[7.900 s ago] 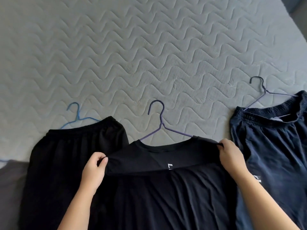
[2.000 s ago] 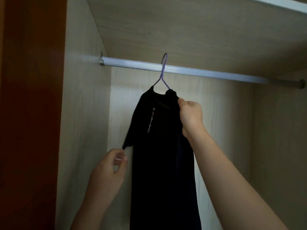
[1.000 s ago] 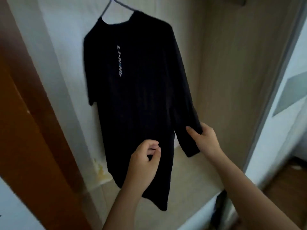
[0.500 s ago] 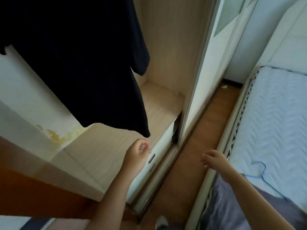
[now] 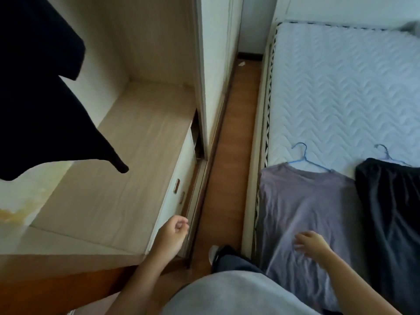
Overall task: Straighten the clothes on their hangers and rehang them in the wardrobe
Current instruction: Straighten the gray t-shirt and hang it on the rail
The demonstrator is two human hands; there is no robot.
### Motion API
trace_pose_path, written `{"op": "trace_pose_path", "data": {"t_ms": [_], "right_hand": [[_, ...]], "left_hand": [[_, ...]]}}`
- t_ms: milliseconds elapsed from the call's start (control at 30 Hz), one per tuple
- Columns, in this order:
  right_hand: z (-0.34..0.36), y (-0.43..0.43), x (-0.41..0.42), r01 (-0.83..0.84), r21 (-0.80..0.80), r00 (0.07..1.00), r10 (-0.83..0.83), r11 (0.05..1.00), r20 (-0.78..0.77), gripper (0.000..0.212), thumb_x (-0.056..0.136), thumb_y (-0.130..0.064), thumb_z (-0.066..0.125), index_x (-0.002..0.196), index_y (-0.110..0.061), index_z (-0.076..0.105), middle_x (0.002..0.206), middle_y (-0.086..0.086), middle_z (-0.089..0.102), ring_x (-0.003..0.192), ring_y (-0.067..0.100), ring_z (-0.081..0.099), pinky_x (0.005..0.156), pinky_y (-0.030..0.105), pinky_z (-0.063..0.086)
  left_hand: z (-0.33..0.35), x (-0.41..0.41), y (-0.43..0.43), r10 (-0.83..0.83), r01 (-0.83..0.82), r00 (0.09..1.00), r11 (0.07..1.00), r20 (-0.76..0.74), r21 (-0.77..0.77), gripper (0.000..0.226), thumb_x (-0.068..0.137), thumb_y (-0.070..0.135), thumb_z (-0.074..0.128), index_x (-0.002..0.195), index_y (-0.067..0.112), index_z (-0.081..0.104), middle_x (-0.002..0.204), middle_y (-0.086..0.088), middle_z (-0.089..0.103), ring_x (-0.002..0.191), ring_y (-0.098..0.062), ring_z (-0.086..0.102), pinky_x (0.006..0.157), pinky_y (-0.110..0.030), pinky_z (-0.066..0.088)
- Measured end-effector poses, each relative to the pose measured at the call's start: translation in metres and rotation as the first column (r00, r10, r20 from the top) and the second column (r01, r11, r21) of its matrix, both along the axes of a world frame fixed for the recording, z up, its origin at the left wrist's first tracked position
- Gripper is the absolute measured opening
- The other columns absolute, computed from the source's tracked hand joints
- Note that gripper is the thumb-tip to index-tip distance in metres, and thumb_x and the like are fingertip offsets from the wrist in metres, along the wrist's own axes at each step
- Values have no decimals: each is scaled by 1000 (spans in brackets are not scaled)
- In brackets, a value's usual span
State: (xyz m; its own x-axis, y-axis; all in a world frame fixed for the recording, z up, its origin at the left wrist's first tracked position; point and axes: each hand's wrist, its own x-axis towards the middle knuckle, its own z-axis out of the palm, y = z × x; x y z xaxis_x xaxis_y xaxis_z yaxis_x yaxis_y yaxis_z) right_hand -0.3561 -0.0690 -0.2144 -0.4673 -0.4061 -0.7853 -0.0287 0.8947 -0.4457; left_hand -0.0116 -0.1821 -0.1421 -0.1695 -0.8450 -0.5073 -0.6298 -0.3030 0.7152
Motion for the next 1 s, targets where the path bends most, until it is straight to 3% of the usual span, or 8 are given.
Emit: {"op": "trace_pose_path", "data": {"t_ms": [133, 233, 333, 433, 567, 700, 800, 1000], "right_hand": [[15, 69, 19, 210, -56, 977, -211, 976, -29, 15, 93, -12, 49, 99, -1, 57, 72, 9, 62, 54, 16, 61, 54, 25, 41], [31, 124, 51, 390, -75, 920, -391, 918, -9, 11, 94, -8, 45, 94, -2, 55, 71, 10, 57, 44, 15, 58, 42, 20, 43], [34, 172, 78, 424, -16, 905, -424, 906, -32, 17, 94, -16, 46, 106, -7, 54, 85, 12, 62, 65, 20, 58, 59, 26, 40], [38, 217, 97, 493, 33, 870, -492, 869, -41, 16, 95, -21, 45, 106, -11, 50, 96, 14, 64, 75, 25, 60, 70, 32, 39], [37, 259, 111, 548, 60, 836, -547, 834, -39, 15, 95, -23, 46, 104, -11, 51, 87, 8, 65, 79, 26, 62, 74, 33, 42], [34, 277, 107, 580, 81, 814, -580, 810, -30, 21, 95, -23, 46, 110, -9, 50, 92, 10, 66, 83, 28, 63, 69, 33, 43], [28, 278, 92, 561, 101, 827, -561, 822, -29, 20, 95, -21, 45, 108, -7, 51, 91, 11, 64, 78, 27, 61, 67, 32, 40], [15, 274, 21, 439, 129, 895, -446, 889, 26, 18, 94, -20, 46, 106, -8, 52, 86, 8, 66, 71, 23, 61, 63, 29, 39]], "left_hand": [[-18, 9, 13, -239, 240, 963, 971, 126, 8, 15, 93, 20, 45, 105, 19, 55, 100, 2, 57, 95, -14, 55, 77, -22, 40], [-34, 13, 25, -372, 362, 916, 928, 148, 90, 19, 94, 22, 43, 110, 18, 54, 105, 0, 58, 98, -15, 56, 75, -23, 40], [-52, 19, 44, -452, 427, 875, 889, 173, 166, 13, 94, 22, 44, 102, 21, 53, 105, -4, 61, 97, -19, 57, 74, -26, 41], [-65, 28, 70, -505, 466, 840, 859, 199, 213, 9, 93, 23, 45, 98, 24, 52, 103, -4, 62, 94, -20, 58, 73, -28, 43], [-68, 28, 92, -603, 552, 769, 794, 213, 255, 8, 94, 23, 43, 95, 25, 51, 95, -4, 60, 84, -18, 56, 63, -26, 41], [-71, 14, 97, -634, 584, 744, 771, 211, 255, 8, 94, 23, 43, 98, 25, 50, 95, -1, 58, 87, -15, 57, 64, -23, 41], [-81, 0, 96, -641, 580, 730, 764, 235, 282, 8, 94, 22, 42, 96, 24, 50, 94, 0, 58, 88, -15, 57, 68, -24, 44], [-103, -48, 98, -625, 521, 705, 777, 336, 354, 12, 94, 23, 40, 88, 21, 51, 84, 1, 57, 73, -13, 53, 57, -22, 38]]}}
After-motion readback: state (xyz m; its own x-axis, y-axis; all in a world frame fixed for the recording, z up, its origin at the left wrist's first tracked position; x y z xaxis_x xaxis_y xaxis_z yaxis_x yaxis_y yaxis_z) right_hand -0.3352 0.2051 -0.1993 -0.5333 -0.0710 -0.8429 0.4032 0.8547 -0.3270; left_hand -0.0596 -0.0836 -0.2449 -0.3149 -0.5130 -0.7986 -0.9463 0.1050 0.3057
